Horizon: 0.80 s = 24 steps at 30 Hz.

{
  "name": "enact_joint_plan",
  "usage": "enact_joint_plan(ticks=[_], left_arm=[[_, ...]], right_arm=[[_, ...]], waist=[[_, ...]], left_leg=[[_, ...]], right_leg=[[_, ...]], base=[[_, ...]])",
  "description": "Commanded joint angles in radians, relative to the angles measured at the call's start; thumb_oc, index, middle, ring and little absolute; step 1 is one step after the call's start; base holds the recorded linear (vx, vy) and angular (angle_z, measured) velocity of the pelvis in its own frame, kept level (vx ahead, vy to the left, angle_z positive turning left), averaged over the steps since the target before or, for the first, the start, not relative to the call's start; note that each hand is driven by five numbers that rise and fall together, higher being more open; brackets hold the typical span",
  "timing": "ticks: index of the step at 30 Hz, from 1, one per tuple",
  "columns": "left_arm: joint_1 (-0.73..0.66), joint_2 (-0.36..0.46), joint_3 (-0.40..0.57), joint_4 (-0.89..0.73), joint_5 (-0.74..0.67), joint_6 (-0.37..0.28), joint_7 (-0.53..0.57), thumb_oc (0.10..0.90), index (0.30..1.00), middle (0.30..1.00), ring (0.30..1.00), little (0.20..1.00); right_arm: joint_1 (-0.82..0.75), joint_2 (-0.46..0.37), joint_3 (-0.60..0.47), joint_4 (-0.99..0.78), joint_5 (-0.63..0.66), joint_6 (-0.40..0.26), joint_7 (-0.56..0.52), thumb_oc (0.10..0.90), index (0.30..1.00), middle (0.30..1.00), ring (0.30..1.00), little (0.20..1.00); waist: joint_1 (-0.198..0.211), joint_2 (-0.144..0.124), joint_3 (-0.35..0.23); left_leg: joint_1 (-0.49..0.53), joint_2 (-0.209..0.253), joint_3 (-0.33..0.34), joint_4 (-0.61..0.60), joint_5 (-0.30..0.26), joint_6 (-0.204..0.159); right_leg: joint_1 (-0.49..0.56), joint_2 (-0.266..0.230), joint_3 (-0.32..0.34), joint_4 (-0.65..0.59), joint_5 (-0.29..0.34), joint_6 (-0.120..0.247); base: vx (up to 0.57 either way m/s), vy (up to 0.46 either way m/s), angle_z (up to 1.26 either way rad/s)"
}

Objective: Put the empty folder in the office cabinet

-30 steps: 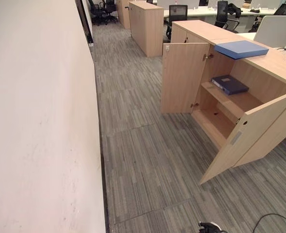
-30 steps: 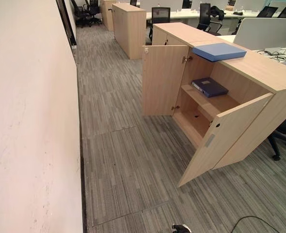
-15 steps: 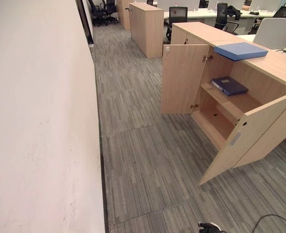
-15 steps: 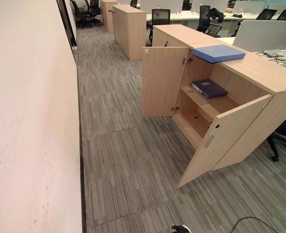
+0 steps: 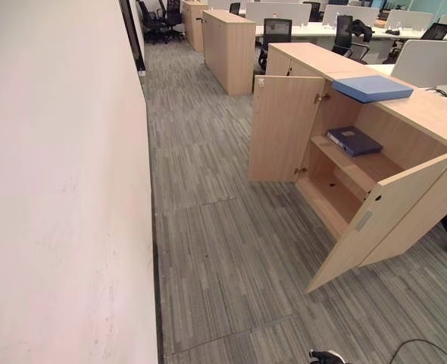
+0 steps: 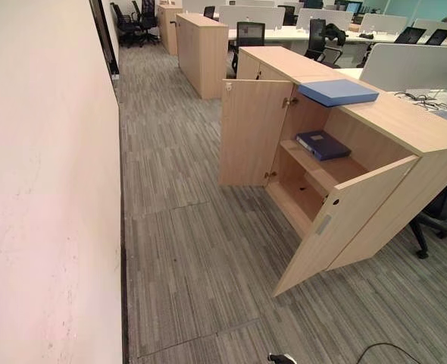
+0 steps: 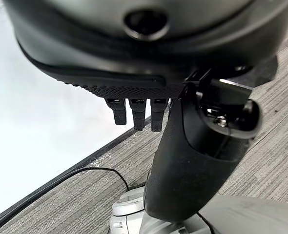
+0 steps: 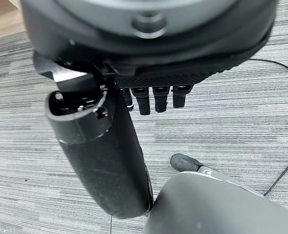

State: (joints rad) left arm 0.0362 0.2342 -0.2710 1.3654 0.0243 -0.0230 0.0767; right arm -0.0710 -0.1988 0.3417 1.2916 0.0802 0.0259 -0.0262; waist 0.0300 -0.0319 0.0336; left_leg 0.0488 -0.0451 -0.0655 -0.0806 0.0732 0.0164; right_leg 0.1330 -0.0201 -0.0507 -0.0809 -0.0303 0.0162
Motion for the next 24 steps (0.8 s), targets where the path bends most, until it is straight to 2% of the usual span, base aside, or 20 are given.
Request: enact_joint_plan(ticks=[1,2,3,4,6,8,10,11,14,15,17,19,21,22,24], left_arm=[[-0.082,0.013,0.043,0.069,-0.025,-0.007,0.032,0.8,0.9,0.9,0.9,0.9],[-0.083,0.016,0.066,0.07,-0.061,-0.009,0.041,0.8,0.9,0.9,0.9,0.9],[-0.083,0.016,0.066,0.07,-0.061,-0.009,0.041,0.8,0.9,0.9,0.9,0.9],[-0.083,0.019,0.081,0.057,-0.096,-0.015,0.05,0.8,0.9,0.9,0.9,0.9],[-0.089,0.017,0.078,0.039,-0.105,-0.02,0.066,0.8,0.9,0.9,0.9,0.9],[-0.089,0.015,0.075,0.038,-0.112,-0.023,0.076,0.8,0.9,0.9,0.9,0.9],[-0.084,0.015,0.079,0.041,-0.118,-0.025,0.078,0.8,0.9,0.9,0.9,0.9],[-0.068,0.013,0.098,0.041,-0.14,-0.031,0.08,0.8,0.9,0.9,0.9,0.9],[-0.042,0.002,0.114,0.04,-0.157,-0.032,0.086,0.8,0.9,0.9,0.9,0.9],[-0.042,0.002,0.114,0.04,-0.157,-0.032,0.086,0.8,0.9,0.9,0.9,0.9],[-0.027,-0.007,0.113,0.041,-0.156,-0.034,0.094,0.8,0.9,0.9,0.9,0.9],[-0.012,-0.011,0.125,0.049,-0.156,-0.033,0.09,0.8,0.9,0.9,0.9,0.9],[0.0,-0.012,0.142,0.057,-0.162,-0.031,0.086,0.8,0.9,0.9,0.9,0.9],[0.007,-0.014,0.152,0.069,-0.161,-0.03,0.09,0.8,0.9,0.9,0.9,0.9],[0.009,-0.011,0.158,0.072,-0.159,-0.03,0.091,0.8,0.9,0.9,0.9,0.9]], right_arm=[[-0.017,-0.023,0.012,0.002,0.004,0.0,-0.01,0.8,0.9,0.9,0.9,0.9],[-0.007,-0.016,0.003,0.007,0.014,-0.002,-0.012,0.8,0.9,0.9,0.9,0.9],[-0.007,-0.016,0.003,0.007,0.014,-0.002,-0.012,0.8,0.9,0.9,0.9,0.9],[0.0,-0.017,0.002,0.012,0.014,-0.001,-0.01,0.8,0.9,0.9,0.9,0.9],[-0.009,-0.029,0.011,0.02,-0.001,0.002,-0.016,0.8,0.9,0.9,0.9,0.9],[-0.026,-0.04,0.019,0.03,-0.012,0.005,-0.026,0.8,0.9,0.9,0.9,0.9],[-0.029,-0.043,0.022,0.033,-0.015,0.004,-0.028,0.8,0.9,0.9,0.9,0.9],[-0.032,-0.05,0.024,0.031,-0.016,0.003,-0.029,0.8,0.9,0.9,0.9,0.9],[-0.036,-0.056,0.022,0.031,-0.024,0.004,-0.035,0.8,0.9,0.9,0.9,0.9],[-0.036,-0.056,0.022,0.031,-0.024,0.004,-0.035,0.8,0.9,0.9,0.9,0.9],[-0.043,-0.056,0.02,0.044,-0.028,0.003,-0.044,0.8,0.9,0.9,0.9,0.9],[-0.044,-0.05,0.011,0.064,-0.037,0.007,-0.047,0.8,0.9,0.9,0.9,0.9],[-0.044,-0.045,0.008,0.067,-0.039,0.008,-0.042,0.8,0.9,0.9,0.9,0.9],[-0.035,-0.033,0.003,0.078,-0.051,0.009,-0.044,0.8,0.9,0.9,0.9,0.9],[-0.032,-0.029,-0.001,0.084,-0.055,0.012,-0.042,0.8,0.9,0.9,0.9,0.9]], waist=[[0.003,-0.009,0.041],[0.002,-0.027,0.054],[0.002,-0.027,0.054],[0.006,-0.046,0.082],[0.023,-0.052,0.129],[0.037,-0.049,0.143],[0.048,-0.049,0.142],[0.069,-0.049,0.135],[0.097,-0.03,0.13],[0.097,-0.03,0.131],[0.113,-0.012,0.125],[0.139,0.0,0.114],[0.152,0.001,0.101],[0.152,0.008,0.074],[0.153,0.003,0.061]], left_leg=[[0.073,-0.025,-0.087,-0.003,-0.146,0.014],[0.041,-0.013,-0.068,0.098,-0.185,-0.003],[0.038,-0.014,-0.067,0.103,-0.188,-0.003],[-0.032,-0.008,-0.024,0.282,-0.225,-0.026],[-0.177,-0.001,0.004,0.51,-0.171,-0.016],[-0.296,-0.01,0.009,0.613,-0.133,0.016],[-0.332,-0.023,0.007,0.612,-0.129,0.024],[-0.385,-0.046,-0.001,0.55,-0.112,0.018],[-0.381,-0.028,0.011,0.31,0.005,-0.013],[-0.38,-0.028,0.011,0.309,0.005,-0.013],[-0.397,-0.013,0.051,0.148,0.063,-0.022],[-0.411,-0.006,0.091,0.046,0.105,-0.037],[-0.384,-0.008,0.078,0.01,0.106,-0.029],[-0.361,0.001,0.067,-0.005,0.168,-0.031],[-0.349,0.003,0.073,-0.003,0.167,-0.028]], right_leg=[[-0.092,0.059,-0.036,0.115,-0.033,0.009],[-0.093,0.058,-0.038,0.144,-0.054,-0.001],[-0.094,0.058,-0.038,0.145,-0.054,-0.001],[-0.082,0.052,-0.036,0.162,-0.073,-0.011],[-0.065,0.048,-0.042,0.172,-0.082,-0.034],[-0.064,0.053,-0.042,0.181,-0.091,-0.043],[-0.059,0.054,-0.036,0.179,-0.095,-0.044],[-0.04,0.055,-0.025,0.161,-0.098,-0.042],[0.015,0.071,-0.018,0.124,-0.112,-0.038],[0.016,0.071,-0.018,0.124,-0.112,-0.037],[0.056,0.082,-0.004,0.104,-0.125,-0.034],[0.107,0.087,0.029,0.09,-0.137,-0.032],[0.121,0.085,0.043,0.082,-0.137,-0.025],[0.129,0.079,0.048,0.073,-0.147,-0.016],[0.138,0.063,0.043,0.069,-0.157,-0.004]], base=[[0.07,-0.172,0.01],[0.04,-0.096,0.02],[0.07,-0.19,0.07],[0.0,-0.131,0.1],[-0.02,-0.137,0.13],[0.02,-0.064,0.13],[0.1,-0.01,-0.18],[0.19,0.027,-0.25],[0.24,0.055,-0.04],[0.22,0.073,0.09],[0.28,0.117,0.2],[0.43,0.222,0.01],[0.32,0.195,-0.39],[0.21,0.143,-0.66],[0.33,0.248,-0.69]])
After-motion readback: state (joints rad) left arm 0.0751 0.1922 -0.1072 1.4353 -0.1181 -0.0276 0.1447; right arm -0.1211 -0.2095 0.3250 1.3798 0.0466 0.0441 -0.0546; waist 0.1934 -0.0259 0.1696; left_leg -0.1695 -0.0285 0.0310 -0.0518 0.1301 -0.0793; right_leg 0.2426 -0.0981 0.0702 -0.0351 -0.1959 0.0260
